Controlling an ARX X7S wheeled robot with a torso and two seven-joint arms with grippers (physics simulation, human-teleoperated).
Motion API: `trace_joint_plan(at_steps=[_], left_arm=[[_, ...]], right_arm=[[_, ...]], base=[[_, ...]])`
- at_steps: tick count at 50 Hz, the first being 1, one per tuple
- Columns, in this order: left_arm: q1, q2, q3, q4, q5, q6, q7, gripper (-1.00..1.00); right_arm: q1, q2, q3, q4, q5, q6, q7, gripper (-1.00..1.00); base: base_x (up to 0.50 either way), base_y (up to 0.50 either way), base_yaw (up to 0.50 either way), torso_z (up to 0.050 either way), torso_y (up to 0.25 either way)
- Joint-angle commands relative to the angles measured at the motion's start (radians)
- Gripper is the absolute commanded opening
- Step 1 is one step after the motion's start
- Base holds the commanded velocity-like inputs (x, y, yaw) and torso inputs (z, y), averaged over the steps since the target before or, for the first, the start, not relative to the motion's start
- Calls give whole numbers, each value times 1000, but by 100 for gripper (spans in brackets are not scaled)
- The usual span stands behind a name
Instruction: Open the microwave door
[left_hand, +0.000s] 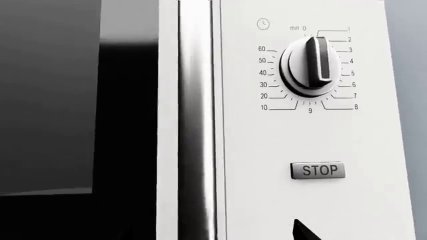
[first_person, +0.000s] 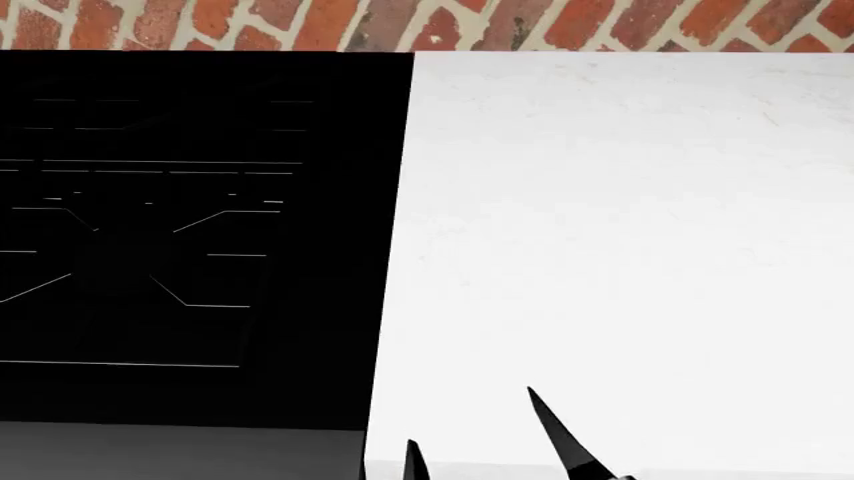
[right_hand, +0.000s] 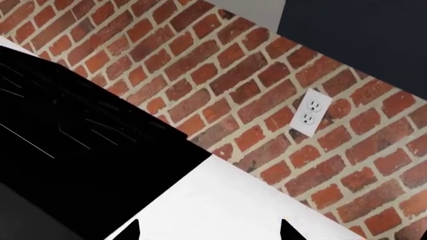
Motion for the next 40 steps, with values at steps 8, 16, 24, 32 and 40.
trace_joint_plan(at_steps=[8,16,24,32,40], left_arm=[[18,-42,69,-12,78,-179,-24,100],[37,-36,88,-12,53,-171,-26,100],[-24,0,59,-12,42,-117,-2,100],[-4,15,60,-12,45,-117,13,100],[-4,15,60,-12,45,-117,13,100]], right_arm=[[6,5,-7,23,7,-3,4,100],[30,7,10,54,33,4,4,100],[50,11,27,157,53,-52,27,100],[67,9,18,196,59,-55,21,100],[61,17,-1,212,58,-80,12,100]], base=[[0,0,0,0,0],[0,0,0,0,0],[0,0,0,0,0],[0,0,0,0,0],[312,0,0,0,0]])
